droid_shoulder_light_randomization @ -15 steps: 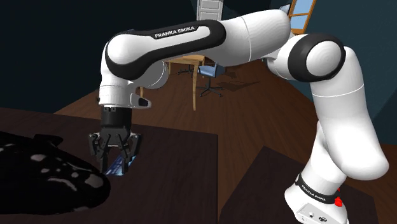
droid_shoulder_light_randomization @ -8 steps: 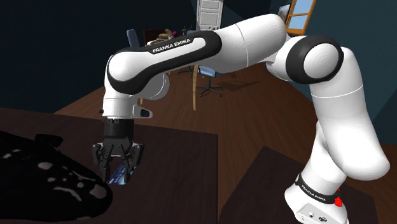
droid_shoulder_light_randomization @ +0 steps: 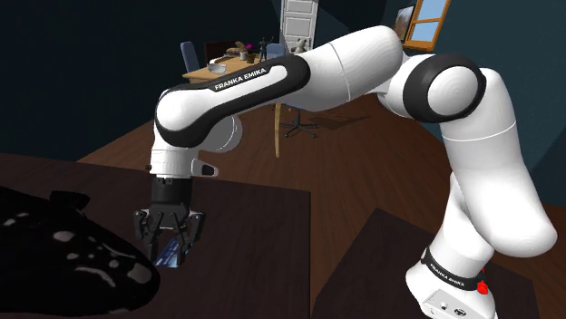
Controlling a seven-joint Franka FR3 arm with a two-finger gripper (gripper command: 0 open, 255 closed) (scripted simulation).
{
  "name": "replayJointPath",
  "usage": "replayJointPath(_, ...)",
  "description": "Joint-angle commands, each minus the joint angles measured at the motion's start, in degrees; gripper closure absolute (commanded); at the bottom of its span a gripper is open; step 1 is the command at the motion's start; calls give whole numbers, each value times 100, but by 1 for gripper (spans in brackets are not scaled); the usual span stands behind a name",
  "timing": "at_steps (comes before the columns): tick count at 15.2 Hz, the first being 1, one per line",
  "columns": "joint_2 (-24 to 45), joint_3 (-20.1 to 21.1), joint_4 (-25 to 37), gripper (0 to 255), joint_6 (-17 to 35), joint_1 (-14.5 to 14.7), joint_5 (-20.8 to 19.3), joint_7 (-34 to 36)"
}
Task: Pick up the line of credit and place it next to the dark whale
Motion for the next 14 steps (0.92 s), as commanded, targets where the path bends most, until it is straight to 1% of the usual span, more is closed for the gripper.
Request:
replayJointPath(1, 174, -23, -26, 255, 579, 92, 32, -44)
replayJointPath(7, 169, -69, -24, 255, 570, 127, 61, -59)
replayJointPath(8, 169, -68, -26, 0, 573, 129, 61, -57)
replayJointPath(13, 169, -69, -24, 0, 570, 127, 61, -59)
replayJointPath(14, 93, -84, 23, 0, 427, 71, 50, -50)
